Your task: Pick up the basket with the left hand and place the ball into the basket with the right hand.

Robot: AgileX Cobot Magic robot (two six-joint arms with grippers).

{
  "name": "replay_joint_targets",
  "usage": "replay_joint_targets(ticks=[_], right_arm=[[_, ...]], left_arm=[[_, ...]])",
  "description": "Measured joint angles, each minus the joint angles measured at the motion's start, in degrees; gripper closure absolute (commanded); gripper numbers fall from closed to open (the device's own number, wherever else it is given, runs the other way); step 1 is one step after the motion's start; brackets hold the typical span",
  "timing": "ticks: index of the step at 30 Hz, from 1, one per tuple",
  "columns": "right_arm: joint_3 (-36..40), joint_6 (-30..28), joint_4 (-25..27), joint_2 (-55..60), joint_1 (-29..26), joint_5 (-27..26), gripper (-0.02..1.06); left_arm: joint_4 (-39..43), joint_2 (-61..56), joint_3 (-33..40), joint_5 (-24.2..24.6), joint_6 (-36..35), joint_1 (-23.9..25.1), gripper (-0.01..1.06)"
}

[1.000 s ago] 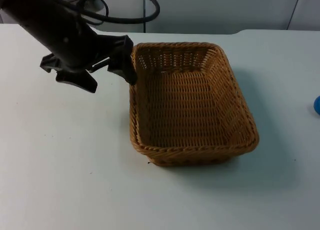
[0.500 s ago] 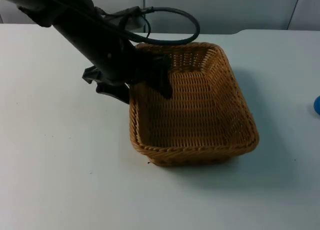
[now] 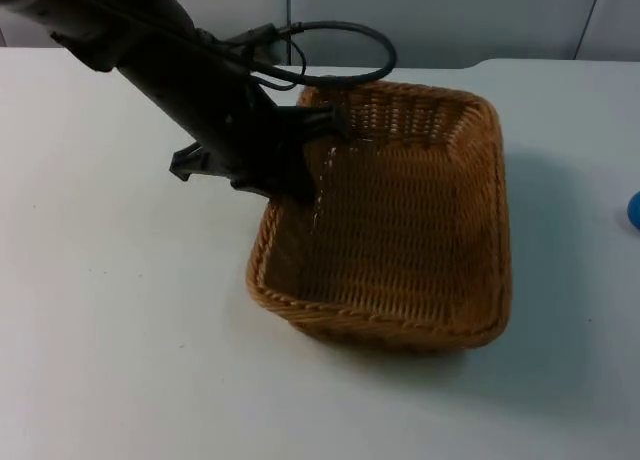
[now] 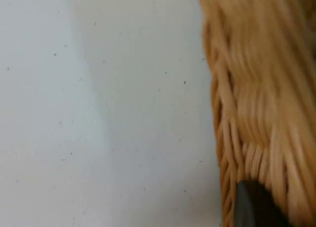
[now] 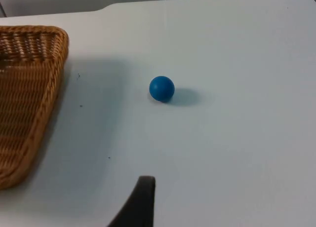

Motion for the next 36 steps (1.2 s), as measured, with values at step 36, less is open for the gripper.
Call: replay_joint_targets(ticks=[36], right_arm=[[0.0,0.0,0.0,0.0,0.0,0.0,0.13]], left_arm=[[9.6,-17.0,17.1,-2.5,-18.3,4.8,1.05]])
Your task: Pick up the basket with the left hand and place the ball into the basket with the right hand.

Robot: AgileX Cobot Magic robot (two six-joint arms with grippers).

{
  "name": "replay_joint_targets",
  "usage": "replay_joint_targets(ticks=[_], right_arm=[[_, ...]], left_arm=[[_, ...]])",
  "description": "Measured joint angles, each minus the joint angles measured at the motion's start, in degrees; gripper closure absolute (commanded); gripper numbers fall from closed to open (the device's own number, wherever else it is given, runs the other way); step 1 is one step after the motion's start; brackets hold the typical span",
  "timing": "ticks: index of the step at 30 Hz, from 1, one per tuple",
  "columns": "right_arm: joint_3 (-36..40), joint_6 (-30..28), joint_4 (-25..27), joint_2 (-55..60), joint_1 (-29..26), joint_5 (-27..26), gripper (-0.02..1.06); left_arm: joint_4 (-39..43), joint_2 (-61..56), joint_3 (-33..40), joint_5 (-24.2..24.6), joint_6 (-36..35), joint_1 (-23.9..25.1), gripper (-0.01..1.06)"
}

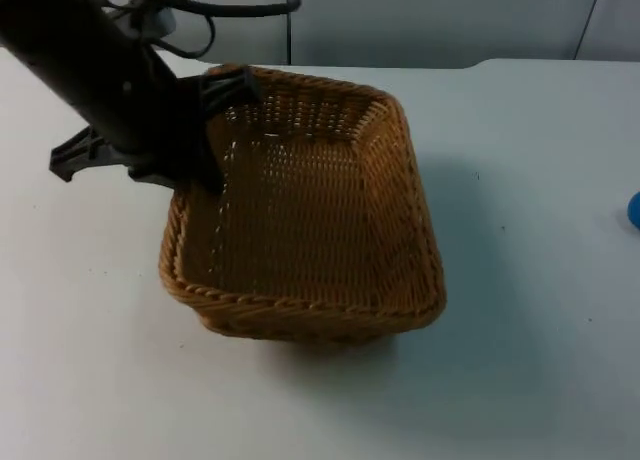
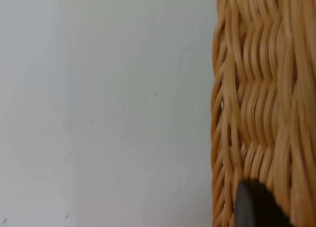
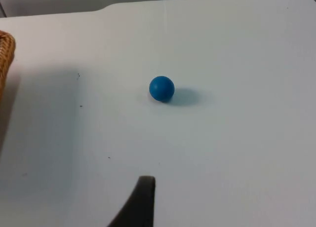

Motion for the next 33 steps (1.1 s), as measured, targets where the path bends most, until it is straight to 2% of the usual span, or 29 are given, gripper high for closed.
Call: replay_joint_targets(ticks=[3,6,10,15,28,33], right_arm=[[0.0,0.0,0.0,0.0,0.0,0.0,0.13],[0.0,0.0,0.0,0.0,0.0,0.0,0.13],[0.0,0.0,0.0,0.0,0.0,0.0,0.13],[0.0,0.0,0.0,0.0,0.0,0.0,0.13],[0.0,1.2,0.0,0.0,0.0,0.3,0.13],[-2.4,2.0,0.0,4.0,0.0,0.6,0.13]], left_arm=[[0.1,-4.8,6.0,-1.5,0.2,1.1,1.05],[-0.8,-8.1,8.9,-2.1,0.7,1.2,1.05],[-8.8,-13.0,13.4,-2.0,6.5,1.2,1.05],[-14.0,-16.7,17.1,-1.2,10.2,1.2,1.05],[-16.1,-17.2,18.6,-0.5,11.6,1.2,1.05],[-16.4,-17.2,18.6,-0.3,11.7,1.2,1.05]])
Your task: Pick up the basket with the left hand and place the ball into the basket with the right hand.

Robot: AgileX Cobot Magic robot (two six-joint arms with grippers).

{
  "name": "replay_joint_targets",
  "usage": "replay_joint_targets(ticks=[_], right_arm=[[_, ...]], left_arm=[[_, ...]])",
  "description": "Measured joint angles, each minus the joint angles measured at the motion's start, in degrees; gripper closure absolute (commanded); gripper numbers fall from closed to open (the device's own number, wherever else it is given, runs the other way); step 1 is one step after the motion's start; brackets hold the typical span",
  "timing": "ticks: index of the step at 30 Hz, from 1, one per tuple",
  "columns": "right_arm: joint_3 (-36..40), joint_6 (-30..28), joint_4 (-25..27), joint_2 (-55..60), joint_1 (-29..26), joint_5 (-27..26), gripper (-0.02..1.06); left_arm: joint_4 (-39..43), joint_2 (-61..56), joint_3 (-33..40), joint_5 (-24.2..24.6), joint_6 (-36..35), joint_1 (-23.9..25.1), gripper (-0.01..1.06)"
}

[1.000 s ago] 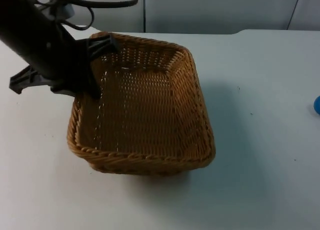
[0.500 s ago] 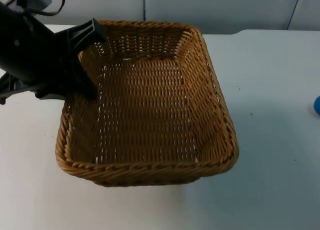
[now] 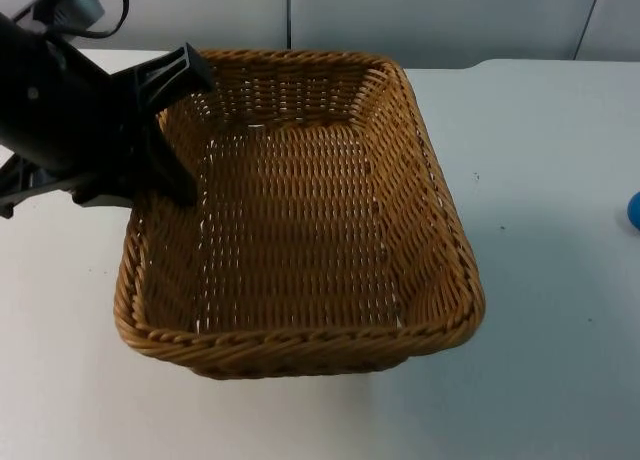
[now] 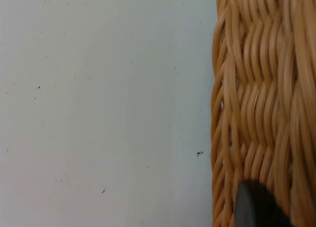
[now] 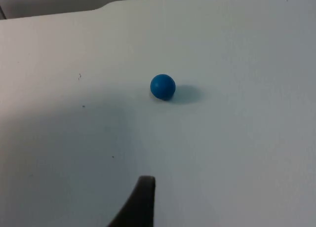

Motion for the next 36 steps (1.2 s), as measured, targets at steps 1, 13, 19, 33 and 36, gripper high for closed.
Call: replay_joint_targets(ticks=[1,13,19,33,36], right_arm=[[-0.7,0.0,0.0,2.0,0.0,-0.3,0.13],[-10.0,-0.7,0.0,26.0,0.0,-8.9,0.17],[-17.0,-3.0,0.0,40.2,0.0,-11.3,0.17],[-35.2,-9.7,0.0,72.5,0.0,-10.0,0.17],[-37.5,-11.5,0.0,78.3,0.0,-10.9,0.17]], left_arm=[[0.0,0.0,0.0,0.0,0.3,0.0,1.05],[-0.4,0.0,0.0,0.1,1.4,0.0,1.05],[-0.7,0.0,0.0,0.3,2.5,0.0,1.05],[-0.7,0.0,0.0,0.7,2.8,0.0,1.05],[-0.7,0.0,0.0,0.7,3.1,0.0,1.05]])
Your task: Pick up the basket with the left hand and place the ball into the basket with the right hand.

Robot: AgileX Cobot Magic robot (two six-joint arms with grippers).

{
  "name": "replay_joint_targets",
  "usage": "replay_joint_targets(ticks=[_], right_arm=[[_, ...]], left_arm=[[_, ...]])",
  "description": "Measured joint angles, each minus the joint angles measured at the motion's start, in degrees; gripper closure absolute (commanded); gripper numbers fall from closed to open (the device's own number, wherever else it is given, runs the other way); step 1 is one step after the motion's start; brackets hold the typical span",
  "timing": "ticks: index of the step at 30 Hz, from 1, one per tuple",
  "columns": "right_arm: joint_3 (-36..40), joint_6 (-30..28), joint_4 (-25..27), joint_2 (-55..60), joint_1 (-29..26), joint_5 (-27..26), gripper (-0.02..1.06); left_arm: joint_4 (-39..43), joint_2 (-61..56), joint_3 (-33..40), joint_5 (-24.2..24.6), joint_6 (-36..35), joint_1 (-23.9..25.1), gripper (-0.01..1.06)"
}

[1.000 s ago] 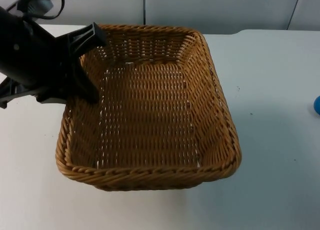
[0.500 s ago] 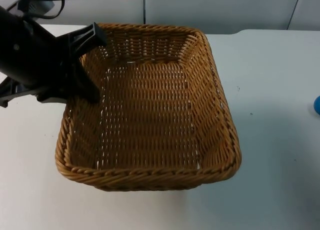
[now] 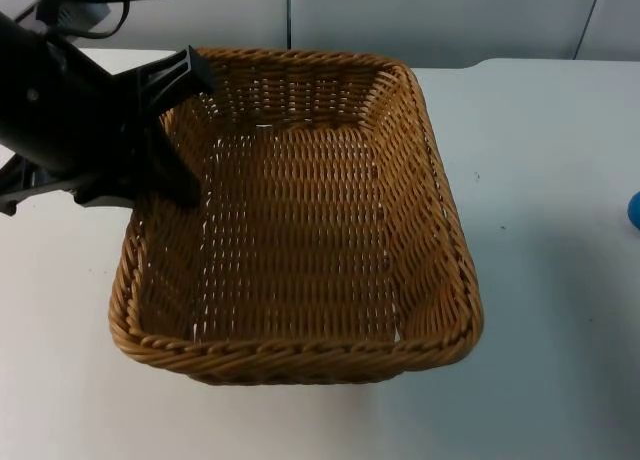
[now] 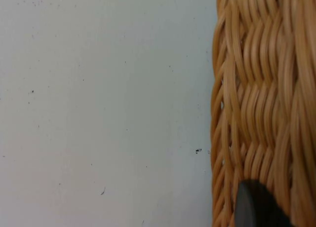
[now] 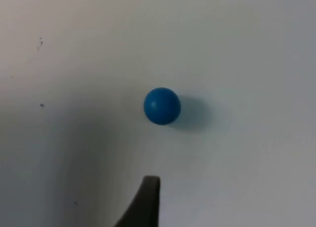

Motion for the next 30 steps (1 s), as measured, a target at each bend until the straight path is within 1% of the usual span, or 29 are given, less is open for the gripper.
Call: replay_joint_targets(ticks=[2,6,7,11,13,15,17,19,24,27,28,30], right_arm=[[-0.4,-0.2,0.0,2.0,0.0,-0.4,0.18],[-0.7,-0.9,0.0,9.1,0.0,-3.2,0.18],[-0.7,-0.9,0.0,9.1,0.0,-3.2,0.18],[-0.7,-1.1,0.1,15.3,0.0,-6.9,0.18],[-0.7,-1.4,0.9,16.8,0.0,-7.8,0.18],[-0.7,-3.0,3.0,19.5,0.0,-9.7,0.18],[-0.7,-4.8,6.1,22.0,0.0,-11.8,0.18],[-0.7,-5.3,6.9,23.2,0.0,-12.5,0.19],[-0.7,-5.9,7.4,27.2,0.0,-15.3,0.20],[-0.7,-6.3,7.5,30.1,0.0,-18.2,0.20],[-0.7,-6.3,7.5,30.1,0.0,-18.2,0.20],[-0.7,-6.4,7.5,31.6,0.0,-20.1,0.20]], left_arm=[[0.0,0.0,0.0,0.0,0.1,0.0,1.05],[0.0,0.0,0.0,0.5,0.8,0.0,1.05],[0.0,0.0,0.0,0.5,0.8,0.0,1.05],[0.0,0.0,0.0,0.8,0.8,0.0,1.05],[0.0,0.0,0.0,0.8,0.8,0.0,1.05],[0.0,0.0,0.0,0.8,0.9,0.0,1.05],[0.0,0.0,0.0,0.8,0.9,0.0,1.05],[0.0,0.0,0.0,0.8,0.9,0.0,1.05],[0.0,0.0,0.0,0.8,1.2,0.0,1.05],[0.0,0.0,0.0,0.8,1.2,0.0,1.05],[0.0,0.0,0.0,0.8,1.2,0.0,1.05],[0.0,0.0,0.0,0.8,1.2,0.0,1.05]])
